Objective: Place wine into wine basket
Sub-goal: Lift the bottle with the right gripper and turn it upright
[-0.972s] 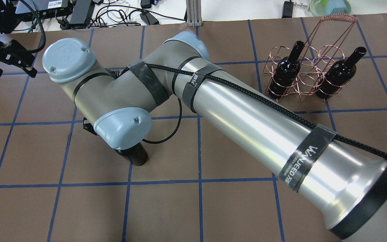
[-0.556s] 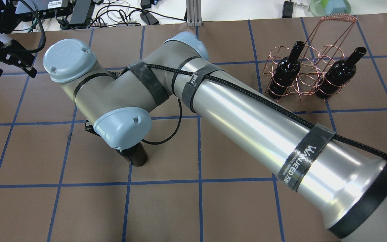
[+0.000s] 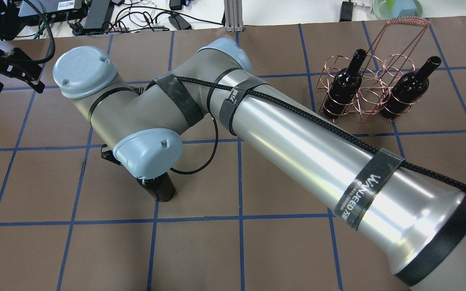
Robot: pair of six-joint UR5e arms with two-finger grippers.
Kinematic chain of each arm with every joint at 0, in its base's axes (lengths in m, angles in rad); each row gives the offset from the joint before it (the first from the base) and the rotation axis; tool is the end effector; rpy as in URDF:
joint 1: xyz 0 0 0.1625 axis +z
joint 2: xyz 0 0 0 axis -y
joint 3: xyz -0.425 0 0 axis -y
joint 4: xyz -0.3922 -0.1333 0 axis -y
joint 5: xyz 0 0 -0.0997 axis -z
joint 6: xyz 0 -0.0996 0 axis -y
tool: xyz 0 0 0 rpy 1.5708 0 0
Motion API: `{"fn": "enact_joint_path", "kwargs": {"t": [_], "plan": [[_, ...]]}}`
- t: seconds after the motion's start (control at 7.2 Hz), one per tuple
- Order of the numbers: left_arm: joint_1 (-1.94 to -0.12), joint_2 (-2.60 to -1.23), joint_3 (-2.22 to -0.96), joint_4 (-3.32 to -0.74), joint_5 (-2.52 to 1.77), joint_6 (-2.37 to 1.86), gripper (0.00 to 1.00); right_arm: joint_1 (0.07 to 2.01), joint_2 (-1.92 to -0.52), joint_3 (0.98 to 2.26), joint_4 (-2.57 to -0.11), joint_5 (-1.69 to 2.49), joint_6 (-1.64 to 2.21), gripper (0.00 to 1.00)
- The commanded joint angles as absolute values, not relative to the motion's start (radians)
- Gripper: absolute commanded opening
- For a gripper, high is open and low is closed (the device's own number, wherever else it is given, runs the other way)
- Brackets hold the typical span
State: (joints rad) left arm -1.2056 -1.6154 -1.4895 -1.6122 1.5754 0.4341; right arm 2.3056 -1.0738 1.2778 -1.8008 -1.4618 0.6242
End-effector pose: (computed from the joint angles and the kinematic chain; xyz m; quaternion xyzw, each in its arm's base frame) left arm 0.0581 -0.5239 0.5014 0.0345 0.9994 0.0031 0.0012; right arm 0.5688 -0.4145 0.3602 -0.0559 0.9969 0.0241 0.0505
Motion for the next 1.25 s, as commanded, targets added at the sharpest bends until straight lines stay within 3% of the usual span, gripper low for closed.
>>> {"fn": "enact_joint_path", "kwargs": {"t": [0.0,0.56,1.11], "plan": [[-1.206,-1.615,-1.489,-1.612,1.574,0.434,1.0,2.306,-1.074,1.278,-1.801,-1.448,0.629,0.0],[-1.206,-1.615,-1.491,-1.612,1.574,0.434,1.0,2.267,-1.087,1.278,-1.763,-1.466,0.513,0.0],[-1.206,-1.615,-1.491,-1.612,1.574,0.434,1.0,2.113,-1.186,1.301,-1.638,-1.531,0.26,0.0]]}}
